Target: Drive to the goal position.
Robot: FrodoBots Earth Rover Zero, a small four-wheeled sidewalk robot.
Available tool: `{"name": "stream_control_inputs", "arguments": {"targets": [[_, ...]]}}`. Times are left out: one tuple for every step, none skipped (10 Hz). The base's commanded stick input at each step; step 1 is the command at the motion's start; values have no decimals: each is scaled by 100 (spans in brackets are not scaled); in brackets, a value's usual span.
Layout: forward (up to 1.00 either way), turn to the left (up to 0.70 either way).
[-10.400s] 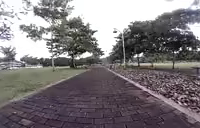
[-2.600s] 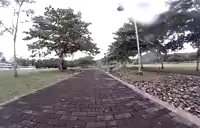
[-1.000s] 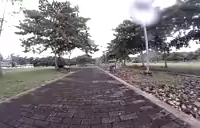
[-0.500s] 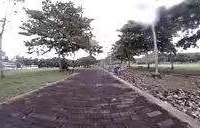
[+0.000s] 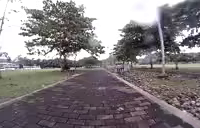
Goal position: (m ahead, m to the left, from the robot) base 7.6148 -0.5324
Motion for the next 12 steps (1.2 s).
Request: {"name": "stream_control_inputs", "arguments": {"targets": [[70, 0], [70, 0], [70, 0], [70, 0], [70, 0], [70, 0], [70, 0], [70, 0], [70, 0], [70, 0], [70, 0], [70, 0]]}}
